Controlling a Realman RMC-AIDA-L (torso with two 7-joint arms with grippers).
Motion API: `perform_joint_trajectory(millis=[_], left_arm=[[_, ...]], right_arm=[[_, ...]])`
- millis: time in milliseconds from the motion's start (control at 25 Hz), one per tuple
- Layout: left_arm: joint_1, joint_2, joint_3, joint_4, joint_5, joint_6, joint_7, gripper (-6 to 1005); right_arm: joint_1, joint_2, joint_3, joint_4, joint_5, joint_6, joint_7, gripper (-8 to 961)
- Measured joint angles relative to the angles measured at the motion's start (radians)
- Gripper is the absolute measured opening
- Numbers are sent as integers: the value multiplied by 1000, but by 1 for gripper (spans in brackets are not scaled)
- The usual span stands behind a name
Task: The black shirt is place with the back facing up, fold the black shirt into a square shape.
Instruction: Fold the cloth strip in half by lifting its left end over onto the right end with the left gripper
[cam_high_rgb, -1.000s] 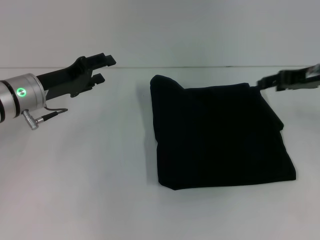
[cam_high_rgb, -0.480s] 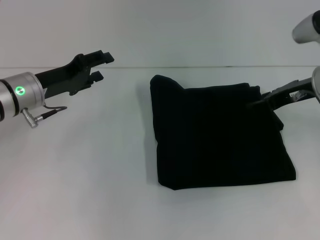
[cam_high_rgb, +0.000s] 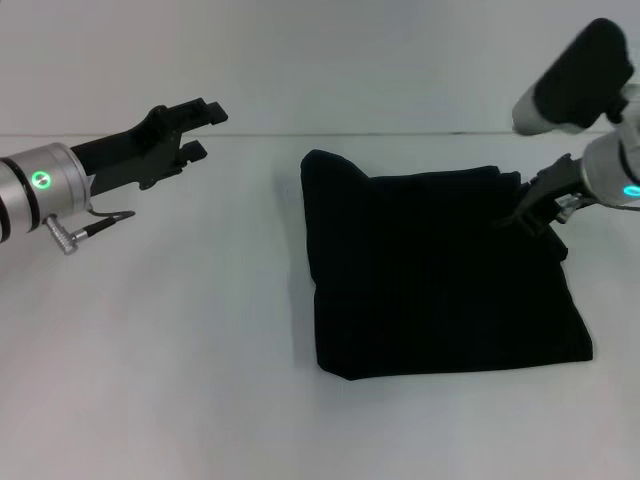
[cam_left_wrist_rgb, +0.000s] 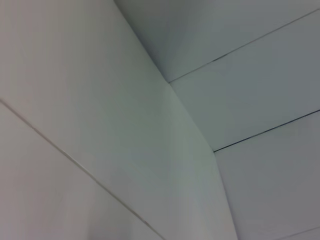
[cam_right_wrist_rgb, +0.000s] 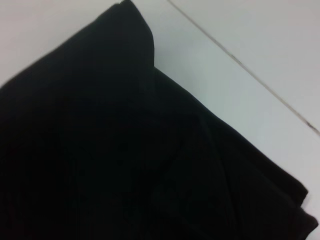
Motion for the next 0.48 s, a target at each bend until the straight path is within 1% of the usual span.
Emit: perform_joint_trajectory(millis=[80,160,360,480], left_arm=[[1,-1,-1,0,-3,-2,-2,694],[3,-3,-1,0,-11,-3,-2,694],[8,-5,-2,-5,-24,-3,-1,694],[8,-2,-2,-11,-24,-3,1,694]], right_arm=[[8,11,-18,7,-34,23,1,610],[14,17,-47,18,-48,51,8,606],[37,18,-96,82,-46,107,13,597],[55,18,-105,124,-53,144,26,591]])
